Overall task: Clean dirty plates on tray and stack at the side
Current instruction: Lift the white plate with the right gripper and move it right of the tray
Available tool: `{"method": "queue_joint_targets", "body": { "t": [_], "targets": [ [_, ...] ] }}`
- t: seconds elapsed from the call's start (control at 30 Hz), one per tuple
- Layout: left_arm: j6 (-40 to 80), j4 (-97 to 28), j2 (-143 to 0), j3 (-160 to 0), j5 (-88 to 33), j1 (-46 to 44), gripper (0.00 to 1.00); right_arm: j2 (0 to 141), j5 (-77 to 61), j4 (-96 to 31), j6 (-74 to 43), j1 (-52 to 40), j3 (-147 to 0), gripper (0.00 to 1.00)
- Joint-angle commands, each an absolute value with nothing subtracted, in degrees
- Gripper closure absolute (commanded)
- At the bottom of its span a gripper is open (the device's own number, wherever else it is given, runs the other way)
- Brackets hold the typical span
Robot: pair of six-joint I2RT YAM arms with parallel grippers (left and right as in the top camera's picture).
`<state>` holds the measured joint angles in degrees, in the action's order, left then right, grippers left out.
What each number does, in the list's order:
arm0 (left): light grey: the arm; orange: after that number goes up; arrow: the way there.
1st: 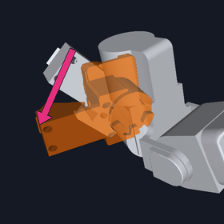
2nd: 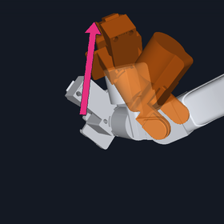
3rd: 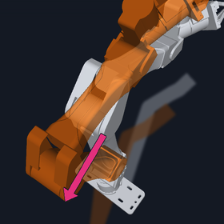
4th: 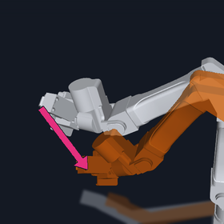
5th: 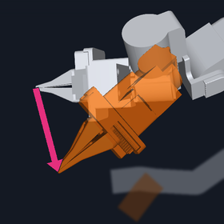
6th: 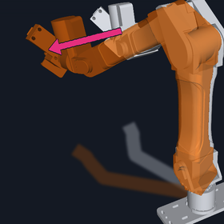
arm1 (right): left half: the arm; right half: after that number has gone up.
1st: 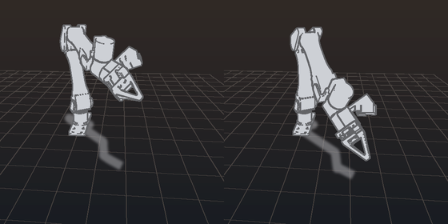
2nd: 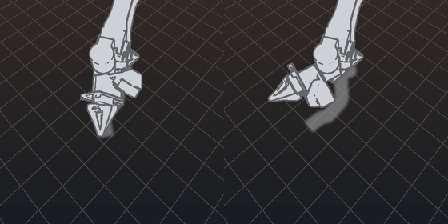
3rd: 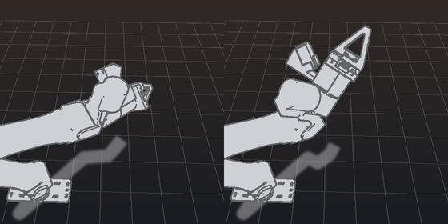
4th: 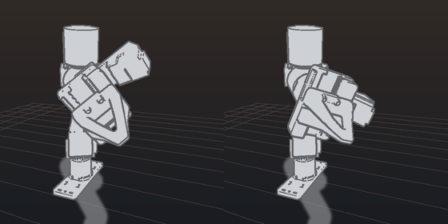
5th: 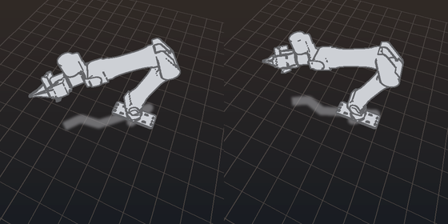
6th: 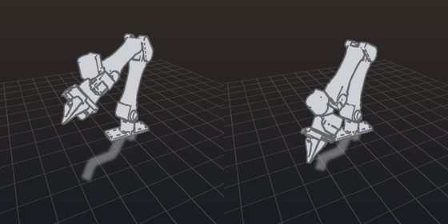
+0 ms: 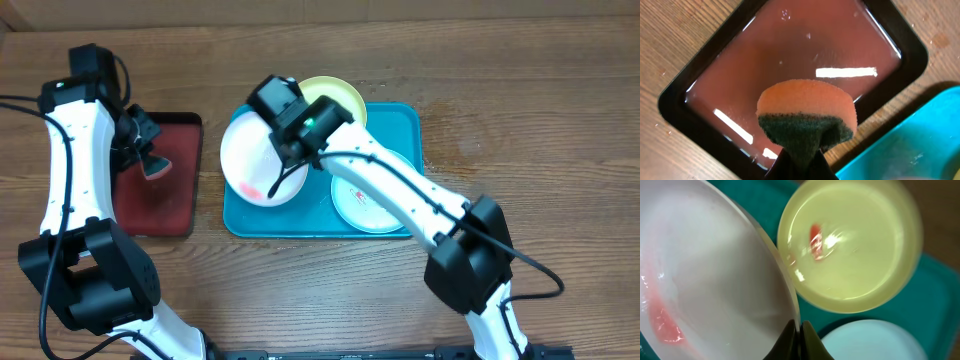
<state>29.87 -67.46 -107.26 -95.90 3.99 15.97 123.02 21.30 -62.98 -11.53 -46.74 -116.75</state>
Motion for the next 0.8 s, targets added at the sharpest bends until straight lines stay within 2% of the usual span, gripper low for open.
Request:
{"method": "queue_joint_targets", "body": {
  "t": [0.0, 0.17, 0.3, 0.5, 0.63, 0.77],
  "targets": [
    [29.12, -66.74, -106.94, -94.96, 0.97, 17.04, 0.96, 120.18, 45.43, -63.59, -6.42, -50.87, -119.79, 0.96],
    [29.1, -66.19, -107.04, -94.96, 1.06, 18.35, 0.96, 120.16, 63.57, -62.15, 3.44, -55.99, -119.79, 0.96],
    [29.08, -66.13, -107.26, -94.96, 2.33, 18.41, 0.96, 120.16, 72.55, -59.31, 9.06, -59.18, -119.79, 0.96],
    [29.08, -65.98, -107.39, -94.96, 2.31, 18.41, 0.96, 120.16, 75.2, -55.79, 15.22, -61.32, -119.79, 0.96],
    [28.86, -66.0, -107.39, -94.96, 2.28, 18.41, 0.96, 120.16, 75.13, -55.79, 15.2, -61.56, -119.79, 0.96],
    [28.71, -66.0, -107.39, -94.96, 2.28, 18.41, 0.96, 120.16, 71.29, -56.95, 8.38, -61.54, -119.74, 0.96]
  ]
}}
